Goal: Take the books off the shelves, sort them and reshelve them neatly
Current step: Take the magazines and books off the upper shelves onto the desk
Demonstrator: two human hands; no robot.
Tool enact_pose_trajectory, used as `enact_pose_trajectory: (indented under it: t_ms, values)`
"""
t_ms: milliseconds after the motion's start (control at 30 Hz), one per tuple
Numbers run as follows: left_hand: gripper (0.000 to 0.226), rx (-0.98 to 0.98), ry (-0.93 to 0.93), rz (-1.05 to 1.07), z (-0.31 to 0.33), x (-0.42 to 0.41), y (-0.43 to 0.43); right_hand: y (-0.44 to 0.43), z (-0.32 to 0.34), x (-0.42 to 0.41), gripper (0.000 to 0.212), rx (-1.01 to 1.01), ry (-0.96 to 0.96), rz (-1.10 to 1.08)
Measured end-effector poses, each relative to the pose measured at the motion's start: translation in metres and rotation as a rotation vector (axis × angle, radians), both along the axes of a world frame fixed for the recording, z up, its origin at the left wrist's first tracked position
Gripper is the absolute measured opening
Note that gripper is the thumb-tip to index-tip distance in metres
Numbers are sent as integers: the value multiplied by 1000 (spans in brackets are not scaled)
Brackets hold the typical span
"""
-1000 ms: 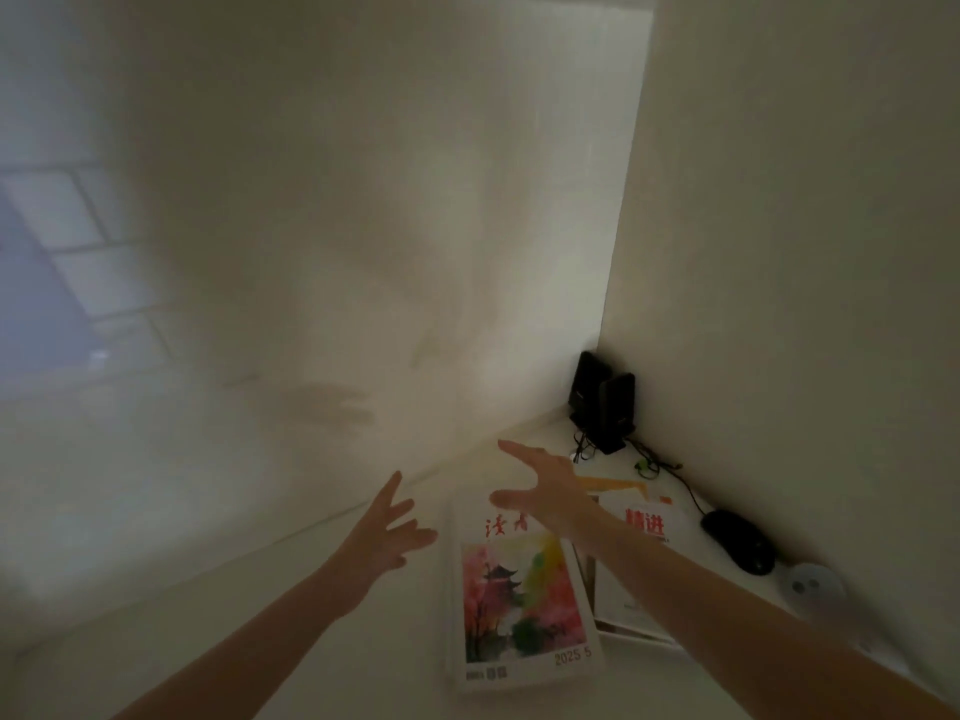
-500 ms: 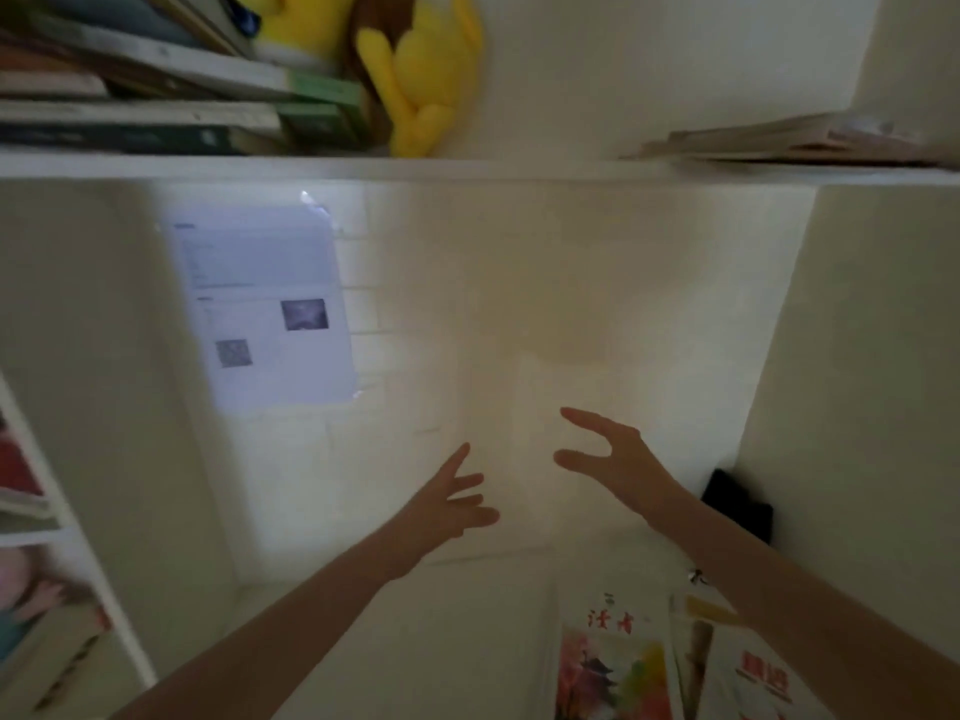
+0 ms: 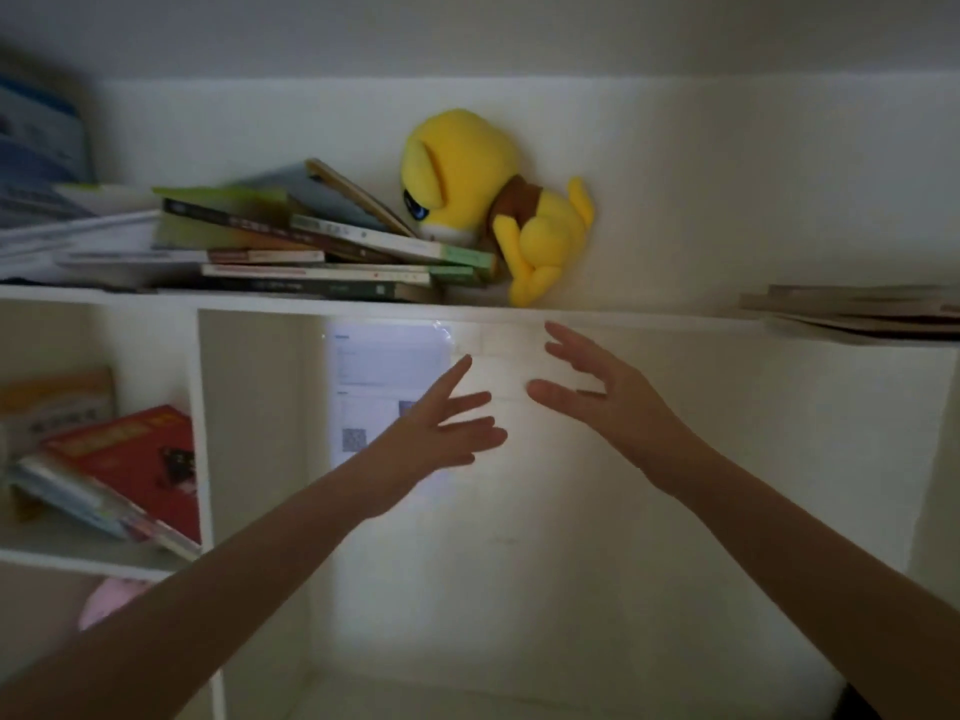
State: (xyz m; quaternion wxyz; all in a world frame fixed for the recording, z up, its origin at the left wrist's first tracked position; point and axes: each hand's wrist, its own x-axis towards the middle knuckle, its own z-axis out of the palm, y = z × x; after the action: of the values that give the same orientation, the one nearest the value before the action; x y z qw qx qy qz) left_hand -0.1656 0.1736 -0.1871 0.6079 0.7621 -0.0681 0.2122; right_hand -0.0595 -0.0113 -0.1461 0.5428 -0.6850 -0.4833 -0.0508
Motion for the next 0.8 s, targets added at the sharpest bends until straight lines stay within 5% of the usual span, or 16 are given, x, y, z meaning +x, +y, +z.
enact_pose_trajectory:
  t_ms: [133,333,800]
  values:
    - [100,83,-97,91,49,-27,11,28,45,-7,68,59,-34,106]
    - [88,22,-225,302,110,-62,50,80,98,-11,97,65,55,258]
    - [88,-2,-215,441,162,-112,113,192,145,-30,77,72,112,418]
